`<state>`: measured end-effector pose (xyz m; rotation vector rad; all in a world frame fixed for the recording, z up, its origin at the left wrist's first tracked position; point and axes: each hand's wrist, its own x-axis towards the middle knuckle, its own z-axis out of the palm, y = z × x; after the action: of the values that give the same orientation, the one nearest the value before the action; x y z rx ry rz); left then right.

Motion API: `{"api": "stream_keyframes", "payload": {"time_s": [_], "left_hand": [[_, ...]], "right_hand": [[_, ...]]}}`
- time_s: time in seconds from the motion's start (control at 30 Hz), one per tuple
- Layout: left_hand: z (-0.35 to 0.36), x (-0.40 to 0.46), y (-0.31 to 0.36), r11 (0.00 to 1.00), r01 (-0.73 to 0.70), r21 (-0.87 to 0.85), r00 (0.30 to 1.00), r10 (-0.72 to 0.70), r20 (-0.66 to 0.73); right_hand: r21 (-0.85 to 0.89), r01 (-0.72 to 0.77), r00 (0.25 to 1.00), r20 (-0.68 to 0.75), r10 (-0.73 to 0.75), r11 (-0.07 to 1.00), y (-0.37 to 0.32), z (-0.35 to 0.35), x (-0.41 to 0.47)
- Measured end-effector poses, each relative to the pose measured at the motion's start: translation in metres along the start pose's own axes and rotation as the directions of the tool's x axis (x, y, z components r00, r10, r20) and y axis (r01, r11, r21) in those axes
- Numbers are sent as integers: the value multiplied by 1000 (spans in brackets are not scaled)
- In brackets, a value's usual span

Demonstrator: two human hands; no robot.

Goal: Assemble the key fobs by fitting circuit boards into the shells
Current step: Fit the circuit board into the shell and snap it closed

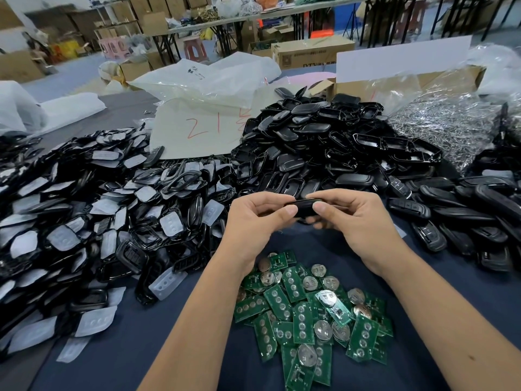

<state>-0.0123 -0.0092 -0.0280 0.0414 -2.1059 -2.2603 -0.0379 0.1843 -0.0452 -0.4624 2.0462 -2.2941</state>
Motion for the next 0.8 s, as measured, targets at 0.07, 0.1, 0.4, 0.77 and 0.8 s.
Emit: {"api": "stream_keyframes", "payload": {"time_s": [0.07,0.1,0.4,0.77,0.8], "left_hand": [[0,0,0,1000,-19,5,1000,19,0],[0,0,0,999,-30,15,1000,30,-2],[2,2,-1,988,-115,108,993,117,-18],[1,4,-4,954,-175,244,984,174,24],[1,5,-5,943,-172,286,985,171,29]], "right_hand": [[-1,2,1000,-10,-2,1000,0,0,0],[-6,4,1000,-14,-5,1000,0,0,0],[-37,10,1000,-19,-10,999,-1,-2,-1],[-284,95,994,-31,-108,954,-2,-3,-3],[-344,102,992,-34,-121,933,-2,-3,-3]]}}
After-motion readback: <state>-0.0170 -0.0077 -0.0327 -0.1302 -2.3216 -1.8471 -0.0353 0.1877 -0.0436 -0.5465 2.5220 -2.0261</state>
